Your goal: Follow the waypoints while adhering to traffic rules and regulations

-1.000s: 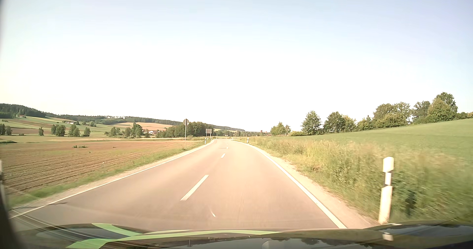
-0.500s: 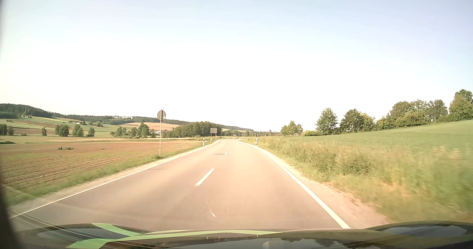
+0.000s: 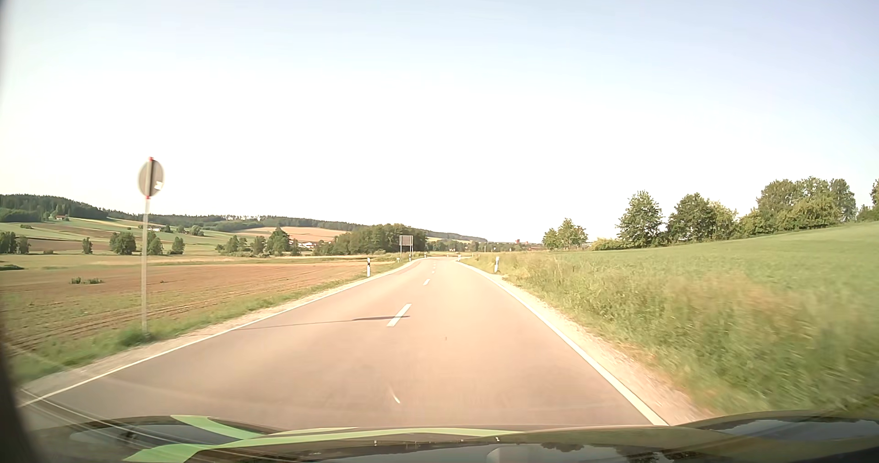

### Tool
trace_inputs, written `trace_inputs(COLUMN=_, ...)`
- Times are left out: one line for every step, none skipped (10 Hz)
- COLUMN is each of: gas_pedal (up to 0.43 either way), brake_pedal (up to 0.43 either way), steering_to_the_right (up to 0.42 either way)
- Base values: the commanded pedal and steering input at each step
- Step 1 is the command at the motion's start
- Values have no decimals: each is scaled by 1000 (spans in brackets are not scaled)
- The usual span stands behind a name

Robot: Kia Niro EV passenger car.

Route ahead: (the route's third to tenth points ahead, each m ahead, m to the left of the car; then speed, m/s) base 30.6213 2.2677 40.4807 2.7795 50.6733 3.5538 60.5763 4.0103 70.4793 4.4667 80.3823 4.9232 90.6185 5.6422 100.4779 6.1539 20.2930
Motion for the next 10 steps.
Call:
trace_inputs(gas_pedal=0, brake_pedal=0, steering_to_the_right=-12)
trace_inputs(gas_pedal=8, brake_pedal=0, steering_to_the_right=-12)
trace_inputs(gas_pedal=28, brake_pedal=0, steering_to_the_right=-12)
trace_inputs(gas_pedal=39, brake_pedal=0, steering_to_the_right=-12)
trace_inputs(gas_pedal=39, brake_pedal=0, steering_to_the_right=-12)
trace_inputs(gas_pedal=47, brake_pedal=0, steering_to_the_right=-12)
trace_inputs(gas_pedal=59, brake_pedal=0, steering_to_the_right=-11)
trace_inputs(gas_pedal=67, brake_pedal=0, steering_to_the_right=-11)
trace_inputs(gas_pedal=138, brake_pedal=0, steering_to_the_right=-11)
trace_inputs(gas_pedal=169, brake_pedal=0, steering_to_the_right=-10)
